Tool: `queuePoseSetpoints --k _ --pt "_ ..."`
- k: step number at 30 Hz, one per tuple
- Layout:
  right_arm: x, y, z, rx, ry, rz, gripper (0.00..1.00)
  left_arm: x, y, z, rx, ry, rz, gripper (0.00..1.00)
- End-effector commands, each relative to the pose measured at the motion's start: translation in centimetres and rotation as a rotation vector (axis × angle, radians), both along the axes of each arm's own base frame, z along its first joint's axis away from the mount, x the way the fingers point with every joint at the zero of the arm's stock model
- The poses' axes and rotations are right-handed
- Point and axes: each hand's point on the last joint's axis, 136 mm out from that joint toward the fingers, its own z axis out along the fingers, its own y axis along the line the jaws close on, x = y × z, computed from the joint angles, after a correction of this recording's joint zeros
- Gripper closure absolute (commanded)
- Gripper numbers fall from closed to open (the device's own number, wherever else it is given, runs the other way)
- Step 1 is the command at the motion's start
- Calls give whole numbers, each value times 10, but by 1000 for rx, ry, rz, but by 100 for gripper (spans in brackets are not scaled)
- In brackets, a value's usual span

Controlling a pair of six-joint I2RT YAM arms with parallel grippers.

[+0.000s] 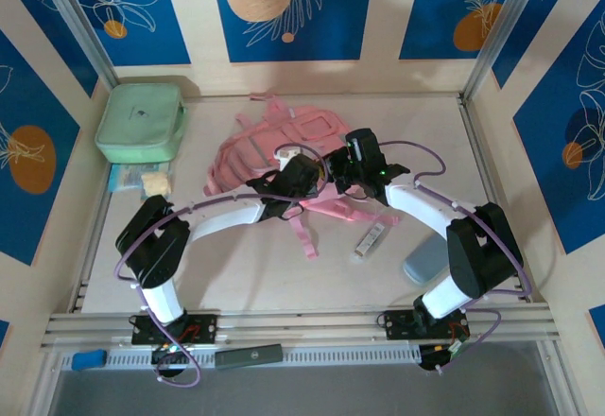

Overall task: Pack the student bag
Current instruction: Unzip the student bag at the center of the table.

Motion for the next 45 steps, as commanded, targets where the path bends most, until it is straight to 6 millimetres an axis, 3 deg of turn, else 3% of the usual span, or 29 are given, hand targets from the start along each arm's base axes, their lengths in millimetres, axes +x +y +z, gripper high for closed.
queuePoseSetpoints --k 1,3,7,12,17,21,26,31,36,41,43,45 --pt "-27 20 24 60 -13 145 100 33 10 59 -36 -187 45 94" --pt "-25 16 26 34 -27 153 100 28 10 68 -44 -209 5 100" --pt "-17 1 30 -29 -65 169 100 8 19 76 -26 -177 -63 100" --pt "-5 -13 33 -10 -96 197 100 -20 35 49 -34 0 -173 100" --pt "1 -12 38 -17 -122 233 100 -42 45 29 1 112 -291 100" --pt "4 -13 34 -22 -115 240 100 -47 65 26 101 124 -298 100" --pt "10 -21 32 -52 -125 243 100 -45 108 19 206 146 -226 100" --pt "21 -31 27 -61 -119 240 100 -48 133 17 208 144 -231 100" --pt "36 -41 18 -123 -118 228 100 -53 137 20 207 130 -267 100" --pt "36 -12 18 -140 -130 352 99 -50 106 27 54 105 -325 100" --pt "29 -9 16 -146 -92 368 70 -45 98 34 7 86 -314 100" --pt "15 -2 16 -121 -74 374 53 -40 93 41 -29 67 -285 100"
